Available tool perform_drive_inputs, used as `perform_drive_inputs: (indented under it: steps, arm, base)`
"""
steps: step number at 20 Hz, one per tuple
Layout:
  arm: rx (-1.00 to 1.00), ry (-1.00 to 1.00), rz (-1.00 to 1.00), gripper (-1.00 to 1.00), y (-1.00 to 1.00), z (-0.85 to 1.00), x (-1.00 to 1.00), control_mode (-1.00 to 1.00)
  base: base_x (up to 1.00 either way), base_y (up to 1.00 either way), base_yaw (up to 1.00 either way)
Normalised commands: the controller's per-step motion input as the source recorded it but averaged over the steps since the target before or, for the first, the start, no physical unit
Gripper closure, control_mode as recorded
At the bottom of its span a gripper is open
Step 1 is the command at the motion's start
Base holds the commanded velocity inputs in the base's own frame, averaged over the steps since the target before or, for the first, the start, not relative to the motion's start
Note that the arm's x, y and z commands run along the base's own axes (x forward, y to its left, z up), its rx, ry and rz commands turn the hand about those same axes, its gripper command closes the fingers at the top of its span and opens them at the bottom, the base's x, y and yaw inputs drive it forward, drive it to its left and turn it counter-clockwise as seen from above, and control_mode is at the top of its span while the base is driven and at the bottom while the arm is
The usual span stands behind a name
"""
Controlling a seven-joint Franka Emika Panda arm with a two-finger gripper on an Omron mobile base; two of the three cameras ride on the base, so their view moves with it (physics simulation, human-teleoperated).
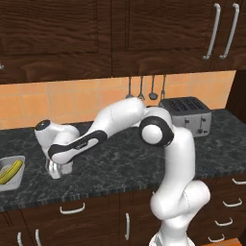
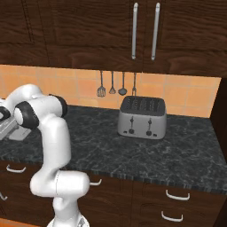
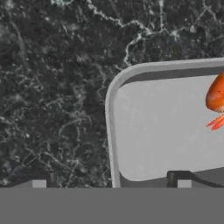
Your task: Take the meat container that has the shrimp and place it on the second highest rack of the freezer. Then take the vegetable container that has the cucumber and garlic and place it on the highest rack of the freezer.
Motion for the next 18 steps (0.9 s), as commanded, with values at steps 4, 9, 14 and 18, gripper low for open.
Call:
perform_drive_inputs:
  steps: [4, 9, 14, 18]
  arm:
    - [0.00, 0.00, 0.09, -1.00, -0.01, -0.65, 0.24, -1.00]
    - [0.06, 0.00, 0.09, -1.00, -0.14, -0.66, 0.00, -1.00]
    - [0.11, -0.04, 0.10, 1.00, -0.37, -0.40, -0.05, -1.00]
    - [0.21, -0.03, 0.00, 1.00, -0.94, -0.15, -0.19, -1.00]
  base:
    - [0.00, 0.00, 0.00]
    - [0.00, 0.00, 0.00]
    - [0.00, 0.00, 0.00]
    - [0.00, 0.00, 0.00]
